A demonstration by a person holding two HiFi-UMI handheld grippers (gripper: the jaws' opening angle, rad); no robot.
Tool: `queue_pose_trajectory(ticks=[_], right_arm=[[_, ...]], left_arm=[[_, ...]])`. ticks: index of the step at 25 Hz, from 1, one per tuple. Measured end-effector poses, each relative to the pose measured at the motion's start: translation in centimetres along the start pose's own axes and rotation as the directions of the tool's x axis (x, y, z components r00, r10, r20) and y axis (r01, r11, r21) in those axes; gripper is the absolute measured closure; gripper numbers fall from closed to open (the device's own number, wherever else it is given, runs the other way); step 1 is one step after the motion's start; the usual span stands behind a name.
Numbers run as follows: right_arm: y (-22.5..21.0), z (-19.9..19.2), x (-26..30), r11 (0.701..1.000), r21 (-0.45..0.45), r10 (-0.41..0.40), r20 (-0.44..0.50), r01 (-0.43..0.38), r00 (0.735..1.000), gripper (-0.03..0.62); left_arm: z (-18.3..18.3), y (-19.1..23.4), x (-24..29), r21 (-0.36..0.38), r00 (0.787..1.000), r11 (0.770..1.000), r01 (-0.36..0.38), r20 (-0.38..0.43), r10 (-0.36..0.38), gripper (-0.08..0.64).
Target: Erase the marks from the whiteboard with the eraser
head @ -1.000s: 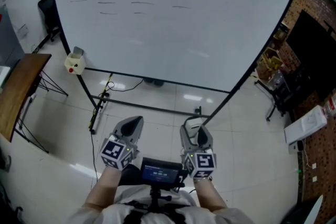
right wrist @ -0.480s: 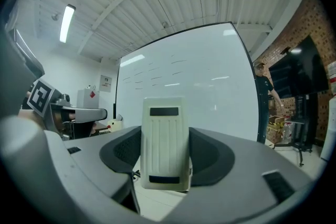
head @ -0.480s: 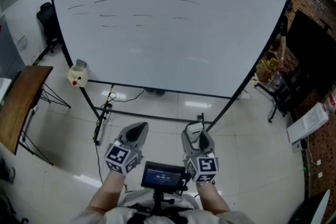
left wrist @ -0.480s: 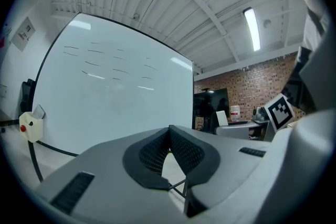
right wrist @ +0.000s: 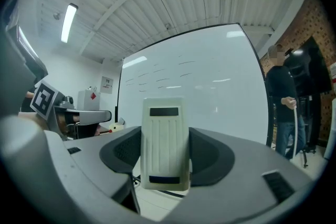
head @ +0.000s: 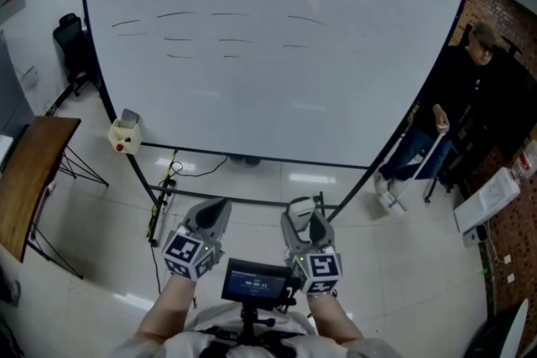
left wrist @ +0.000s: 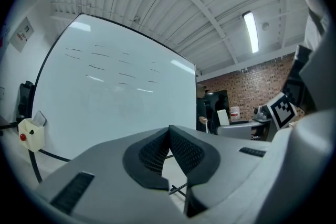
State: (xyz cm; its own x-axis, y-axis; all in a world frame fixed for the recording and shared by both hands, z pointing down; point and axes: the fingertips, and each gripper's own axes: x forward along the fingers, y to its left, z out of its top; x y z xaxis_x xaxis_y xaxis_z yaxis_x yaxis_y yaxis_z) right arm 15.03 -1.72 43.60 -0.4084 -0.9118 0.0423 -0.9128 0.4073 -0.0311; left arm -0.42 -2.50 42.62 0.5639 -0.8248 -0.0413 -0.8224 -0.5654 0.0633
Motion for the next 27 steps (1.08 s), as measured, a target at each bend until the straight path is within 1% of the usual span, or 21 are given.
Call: queue_pose_trajectory(ticks=[8, 11, 14, 19, 23, 27], right_arm=[[0.3, 0.1, 1.2, 1.0, 0.003, -0.01, -0.001, 0.01, 1.0, 0.334], [0.5, 0.1, 1.3, 1.0, 0.014, -0.01, -0.002, 0.01, 1.0, 0.333], [0.7, -0.3, 1.3, 1.0, 0.0, -0.005, -0.01, 0.005, 1.0, 0.334], [0.5, -0.6, 1.2, 1.0, 0.002, -0.005, -0.02, 0.005, 1.0, 0.334], [0.2, -0.5, 1.2, 1.0, 0.002, -0.021, -0.013, 0.021, 1.0, 0.333], [0.2, -0.5, 1.0, 1.0, 0.0, -0.024, -0.028, 0.024, 0.999, 0.334]], left_arm=[[0.0, 0.8, 0.3, -0.011, 1.0, 1.0, 0.013, 0.004, -0.013, 0.568], [-0.1, 1.1, 0.1, -0.012, 1.0, 1.0, 0.008, 0.002, -0.008, 0.568], [-0.4, 1.4, -0.1, -0.016, 1.0, 1.0, -0.003, -0.002, 0.003, 0.568], [-0.7, 1.5, -0.2, -0.023, 1.0, 1.0, -0.011, -0.007, 0.011, 0.568], [-1.0, 1.5, -0.1, -0.027, 1.0, 1.0, -0.012, -0.013, 0.011, 0.568], [-1.3, 1.5, 0.0, -0.035, 1.0, 0.999, -0.014, -0.019, 0.013, 0.568]])
